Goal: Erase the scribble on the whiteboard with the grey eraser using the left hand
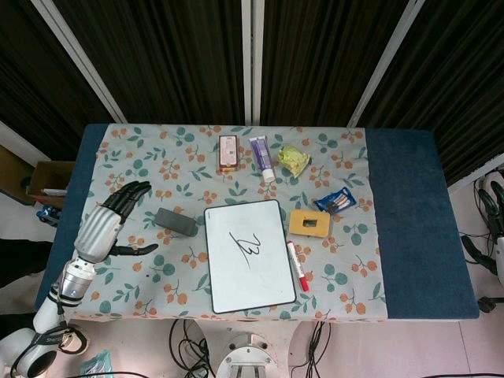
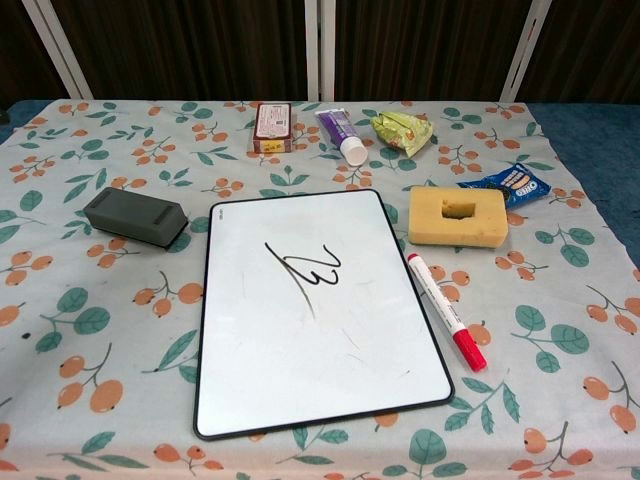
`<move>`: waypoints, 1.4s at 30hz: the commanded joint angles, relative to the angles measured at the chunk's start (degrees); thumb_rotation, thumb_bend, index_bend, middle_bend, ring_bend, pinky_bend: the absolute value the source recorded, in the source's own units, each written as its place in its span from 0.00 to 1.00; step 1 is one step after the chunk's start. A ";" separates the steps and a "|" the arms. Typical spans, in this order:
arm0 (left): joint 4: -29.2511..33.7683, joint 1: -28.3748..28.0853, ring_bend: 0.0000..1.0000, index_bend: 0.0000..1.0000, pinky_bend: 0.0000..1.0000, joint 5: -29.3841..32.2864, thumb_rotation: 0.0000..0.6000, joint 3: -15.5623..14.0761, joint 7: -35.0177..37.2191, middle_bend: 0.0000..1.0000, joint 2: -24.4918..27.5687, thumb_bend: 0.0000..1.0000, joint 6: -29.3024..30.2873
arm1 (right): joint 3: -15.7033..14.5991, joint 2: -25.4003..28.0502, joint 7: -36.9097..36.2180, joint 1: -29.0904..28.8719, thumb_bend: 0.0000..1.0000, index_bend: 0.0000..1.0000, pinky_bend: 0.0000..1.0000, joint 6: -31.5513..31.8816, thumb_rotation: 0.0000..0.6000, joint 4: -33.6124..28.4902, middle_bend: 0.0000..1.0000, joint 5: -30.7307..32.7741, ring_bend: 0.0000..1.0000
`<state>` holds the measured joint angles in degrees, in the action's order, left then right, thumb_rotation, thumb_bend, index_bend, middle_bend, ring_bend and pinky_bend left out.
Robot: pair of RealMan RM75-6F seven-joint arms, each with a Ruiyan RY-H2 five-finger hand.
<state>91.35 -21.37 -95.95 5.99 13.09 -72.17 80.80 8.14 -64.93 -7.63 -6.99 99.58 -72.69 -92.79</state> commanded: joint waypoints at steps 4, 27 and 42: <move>-0.44 -0.49 0.08 0.07 0.19 0.04 0.77 -0.59 0.18 0.08 0.15 0.07 -0.71 | 0.09 -0.22 -0.35 0.00 0.11 0.00 0.75 0.02 1.00 0.29 0.00 0.16 0.65; -7.90 -10.68 0.08 0.08 0.19 2.63 1.00 -1.17 -11.90 0.08 -4.85 0.10 -17.66 | 0.27 0.35 -0.95 0.13 0.11 0.00 0.75 0.14 1.00 0.29 0.00 0.34 0.65; -19.54 -19.35 0.11 0.20 0.19 7.05 1.00 -2.19 -19.72 0.17 -12.90 0.22 -31.90 | 0.41 1.12 -1.68 1.19 0.11 0.00 0.75 0.41 1.00 -0.11 0.00 1.55 0.65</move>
<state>72.14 -40.44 -89.45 3.94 -6.10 -84.77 49.37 8.57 -63.79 -9.28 -5.83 100.01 -72.82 -91.27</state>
